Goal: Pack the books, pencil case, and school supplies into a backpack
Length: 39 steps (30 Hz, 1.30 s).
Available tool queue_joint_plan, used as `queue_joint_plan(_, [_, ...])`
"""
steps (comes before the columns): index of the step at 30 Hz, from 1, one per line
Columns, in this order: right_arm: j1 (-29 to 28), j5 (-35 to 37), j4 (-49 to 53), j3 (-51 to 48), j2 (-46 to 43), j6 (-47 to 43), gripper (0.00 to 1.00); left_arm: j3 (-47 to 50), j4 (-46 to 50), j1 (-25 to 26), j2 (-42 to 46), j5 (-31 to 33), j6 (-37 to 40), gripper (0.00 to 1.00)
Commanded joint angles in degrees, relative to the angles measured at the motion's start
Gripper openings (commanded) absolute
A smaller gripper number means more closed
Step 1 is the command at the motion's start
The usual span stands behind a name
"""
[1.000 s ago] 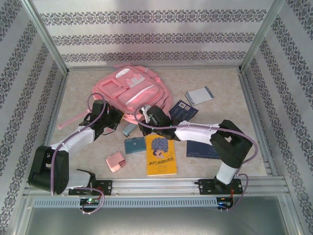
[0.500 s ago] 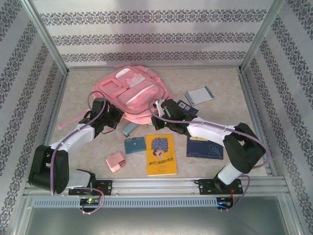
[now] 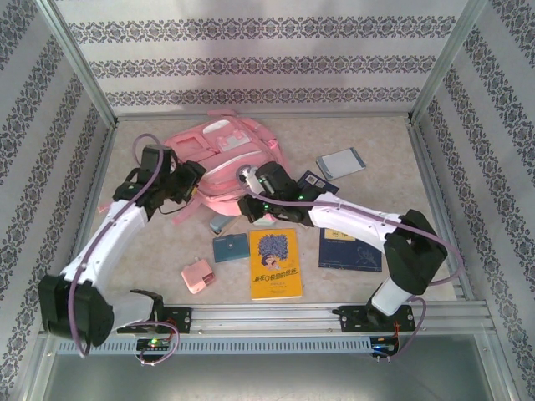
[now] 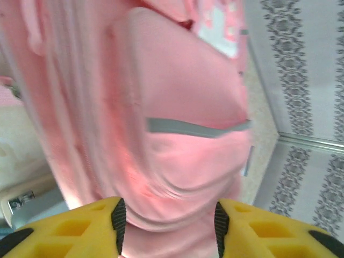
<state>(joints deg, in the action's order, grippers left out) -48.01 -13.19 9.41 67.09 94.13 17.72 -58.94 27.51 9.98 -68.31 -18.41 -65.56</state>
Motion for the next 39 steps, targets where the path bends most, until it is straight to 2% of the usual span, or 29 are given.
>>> queue_joint_plan(1, [-2.0,-2.1,-1.8,2.9,1.5,2.3,0.0,0.2,9.3,-1.0,4.2,-2.1,0.6,0.58])
queue_joint_plan(3, [-2.8,-2.4,-3.0,3.3,2.7,3.9,0.0,1.7,10.6,-1.0,5.4,-3.8,-1.5,0.64])
queue_joint_plan(8, [-5.6,-0.1,-5.7,4.4,5.5,5.7,0.0,5.7,12.0,-1.0,5.9,-9.3,-6.9,0.67])
queue_joint_plan(15, [-7.1,2.0,-6.3,4.4,7.2,5.7,0.0,11.2,10.1,-1.0,8.7,-10.3,-12.2,0.69])
queue_joint_plan(23, [-8.1,2.4,-7.8,3.6,7.5,6.0,0.0,14.9,4.1,-1.0,6.6,-8.6,-13.8,0.56])
queue_joint_plan(32, [-8.5,1.9,-8.1,2.8,7.9,6.1,0.0,14.1,-2.2,-1.0,1.9,-5.4,-13.8,0.52])
queue_joint_plan(39, [-8.7,2.7,-8.2,2.4,7.5,5.9,0.0,12.6,-1.6,-1.0,4.5,-4.3,-11.2,0.45])
